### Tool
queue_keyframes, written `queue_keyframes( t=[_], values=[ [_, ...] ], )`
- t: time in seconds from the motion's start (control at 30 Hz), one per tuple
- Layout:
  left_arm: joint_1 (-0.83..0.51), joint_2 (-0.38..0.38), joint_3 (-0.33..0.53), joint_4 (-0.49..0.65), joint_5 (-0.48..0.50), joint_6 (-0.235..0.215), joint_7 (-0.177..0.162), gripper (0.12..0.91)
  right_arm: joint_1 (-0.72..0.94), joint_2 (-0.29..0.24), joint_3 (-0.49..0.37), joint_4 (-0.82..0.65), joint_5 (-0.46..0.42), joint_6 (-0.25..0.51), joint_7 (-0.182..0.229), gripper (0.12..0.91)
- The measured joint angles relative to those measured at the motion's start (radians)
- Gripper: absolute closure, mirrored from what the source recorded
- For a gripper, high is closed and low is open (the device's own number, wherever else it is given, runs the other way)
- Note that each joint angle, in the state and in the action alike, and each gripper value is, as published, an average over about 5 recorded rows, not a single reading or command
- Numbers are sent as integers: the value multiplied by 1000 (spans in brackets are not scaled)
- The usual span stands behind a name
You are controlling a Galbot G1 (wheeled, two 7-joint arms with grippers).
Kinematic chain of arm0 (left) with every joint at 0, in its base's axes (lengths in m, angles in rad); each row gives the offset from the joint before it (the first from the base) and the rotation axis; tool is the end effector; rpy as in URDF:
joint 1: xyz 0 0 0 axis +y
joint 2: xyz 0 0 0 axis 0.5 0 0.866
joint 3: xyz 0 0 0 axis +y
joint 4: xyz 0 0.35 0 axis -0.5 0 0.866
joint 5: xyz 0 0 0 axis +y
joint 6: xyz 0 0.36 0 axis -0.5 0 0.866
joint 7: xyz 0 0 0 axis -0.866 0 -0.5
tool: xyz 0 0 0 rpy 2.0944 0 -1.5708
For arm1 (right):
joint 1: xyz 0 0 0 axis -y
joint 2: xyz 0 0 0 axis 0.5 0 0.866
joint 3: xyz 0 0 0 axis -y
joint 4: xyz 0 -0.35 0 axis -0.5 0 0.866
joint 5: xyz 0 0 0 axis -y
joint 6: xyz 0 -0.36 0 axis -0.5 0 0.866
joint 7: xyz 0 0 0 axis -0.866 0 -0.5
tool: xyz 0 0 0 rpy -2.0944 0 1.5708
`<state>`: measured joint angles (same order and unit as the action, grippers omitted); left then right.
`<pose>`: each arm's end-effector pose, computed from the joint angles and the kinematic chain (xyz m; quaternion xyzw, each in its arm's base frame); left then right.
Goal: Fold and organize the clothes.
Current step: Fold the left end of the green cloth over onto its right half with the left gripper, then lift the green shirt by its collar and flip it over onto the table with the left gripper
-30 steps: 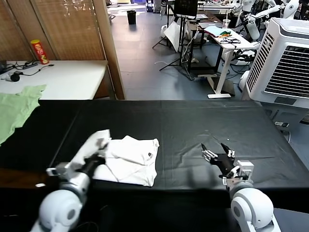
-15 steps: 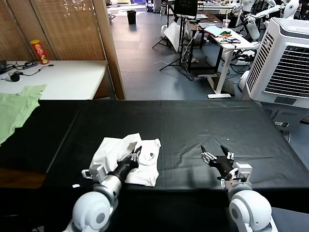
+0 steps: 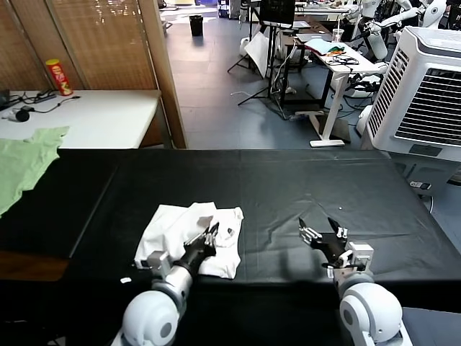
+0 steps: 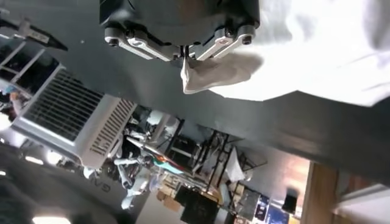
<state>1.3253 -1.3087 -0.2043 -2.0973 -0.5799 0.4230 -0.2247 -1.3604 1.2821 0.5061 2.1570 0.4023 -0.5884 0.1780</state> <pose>0.2324 -0.0505 -0.2625 -0.1516 -0.9599 0.1544 0.1781 0.2402 -0.0379 -0.2314 0.0252 -0.9835 -0.0262 0.1773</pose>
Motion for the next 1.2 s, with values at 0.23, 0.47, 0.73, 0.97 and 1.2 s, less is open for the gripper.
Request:
queue_keyframes(
  t=[0.23,0.47,0.73,0.97,1.2],
  values=[
    [21,-64,38,40,-13,0,-3,396,26,-4,-36,-31,-27,10,-30,227],
    [49,-90,34,-5,40,-30,39,236,66,-32,-97,-65,-45,42,-130,227],
    [70,10,-92,-53,142,-64,51,232,157,-62,-256,-126,-142,73,-250,227],
    [102,33,-149,-60,202,-73,50,232,268,-52,-428,-212,-210,75,-277,227],
    [126,22,-168,-59,227,-80,50,232,361,-17,-524,-317,-286,67,-270,227]
  ],
)
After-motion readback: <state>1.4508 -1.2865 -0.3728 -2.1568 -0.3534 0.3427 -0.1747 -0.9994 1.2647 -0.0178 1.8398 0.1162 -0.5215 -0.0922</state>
